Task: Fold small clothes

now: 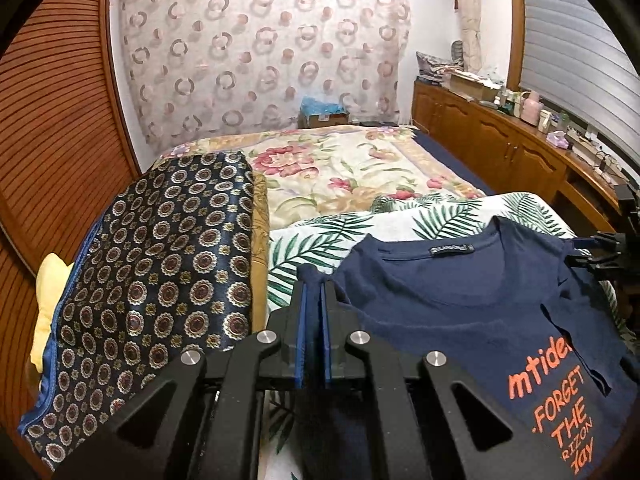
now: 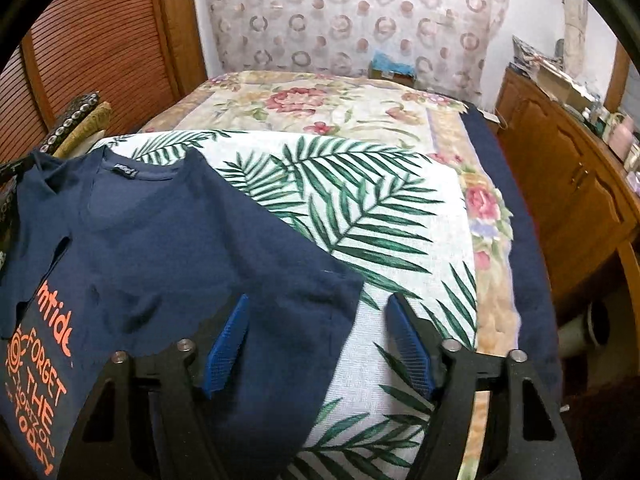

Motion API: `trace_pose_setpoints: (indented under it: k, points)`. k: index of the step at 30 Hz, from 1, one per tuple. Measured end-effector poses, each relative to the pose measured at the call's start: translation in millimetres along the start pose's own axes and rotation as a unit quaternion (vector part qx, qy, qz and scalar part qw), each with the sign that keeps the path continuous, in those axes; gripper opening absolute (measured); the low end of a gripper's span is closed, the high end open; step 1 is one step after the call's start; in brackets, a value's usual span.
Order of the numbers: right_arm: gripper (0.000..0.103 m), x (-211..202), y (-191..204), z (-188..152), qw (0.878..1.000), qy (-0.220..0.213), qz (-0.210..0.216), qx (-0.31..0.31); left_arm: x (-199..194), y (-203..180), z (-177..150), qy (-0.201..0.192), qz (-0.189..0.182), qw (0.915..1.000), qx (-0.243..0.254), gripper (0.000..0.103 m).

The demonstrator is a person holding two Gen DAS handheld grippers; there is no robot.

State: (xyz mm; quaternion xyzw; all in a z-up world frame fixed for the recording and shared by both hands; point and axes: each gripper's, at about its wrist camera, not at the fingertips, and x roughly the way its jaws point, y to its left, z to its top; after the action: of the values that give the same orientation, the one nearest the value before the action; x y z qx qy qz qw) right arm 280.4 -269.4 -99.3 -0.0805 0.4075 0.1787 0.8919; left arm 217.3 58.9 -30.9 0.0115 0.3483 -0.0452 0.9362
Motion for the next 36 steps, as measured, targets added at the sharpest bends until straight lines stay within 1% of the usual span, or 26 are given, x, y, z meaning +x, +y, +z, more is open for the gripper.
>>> trace_pose_setpoints:
  k: [1, 2, 5, 6, 7, 8, 11, 17, 23, 25, 29, 32, 36]
  points:
    - [0.059, -1, 2, -1, 1.0, -0.002, 0.003, -0.004, -1, -1, 0, 0.0, -0.002, 1.0, 0.001, 0.007]
    - [0.054, -1, 3, -1, 1.0, -0.002, 0.007, -0.008, -4, -4, -2, -0.001, -0.005, 1.0, 0.003, 0.007]
    - [0.032, -2, 8, 0, 0.999, -0.002, 0.019, -0.025, -10, -10, -5, -0.007, -0.013, 0.9999, 0.007, 0.007]
    - [0.019, -1, 8, 0, 0.999, 0.0, 0.03, -0.03, -14, -13, -6, -0.009, -0.016, 0.9998, 0.008, 0.007]
    - [0.012, -2, 9, -1, 0.999, 0.001, 0.036, -0.033, -18, -14, -7, -0.012, -0.019, 0.9997, 0.008, 0.007]
    - [0.008, -4, 10, 0, 0.999, 0.001, 0.037, -0.037, -23, -16, -9, -0.014, -0.021, 0.9996, 0.01, 0.007]
    - [0.007, -19, 15, -1, 0.998, -0.02, 0.041, -0.039, -38, -24, -11, -0.022, -0.024, 0.9994, 0.015, 0.007]
    - [0.006, -63, 24, -5, 0.996, -0.071, 0.039, -0.038, -68, -31, -18, -0.041, -0.025, 0.9987, 0.019, 0.007]
    - [0.006, -108, 36, -24, 0.992, -0.113, 0.035, -0.042, -94, -33, -30, -0.058, -0.033, 0.9976, 0.018, 0.007]
    - [0.006, -122, 39, -31, 0.991, -0.127, 0.026, -0.043, -101, -33, -33, -0.062, -0.033, 0.9974, 0.015, 0.007]
    - [0.006, -137, 48, -45, 0.989, -0.141, 0.02, -0.045, -122, -34, -43, -0.075, -0.035, 0.9965, 0.014, 0.007]
    - [0.006, -156, 57, -60, 0.987, -0.152, 0.021, -0.045, -137, -32, -51, -0.083, -0.038, 0.9957, 0.012, 0.007]
    - [0.006, -179, 65, -82, 0.986, -0.161, 0.019, -0.045, -163, -28, -71, -0.094, -0.044, 0.9946, 0.007, 0.007]
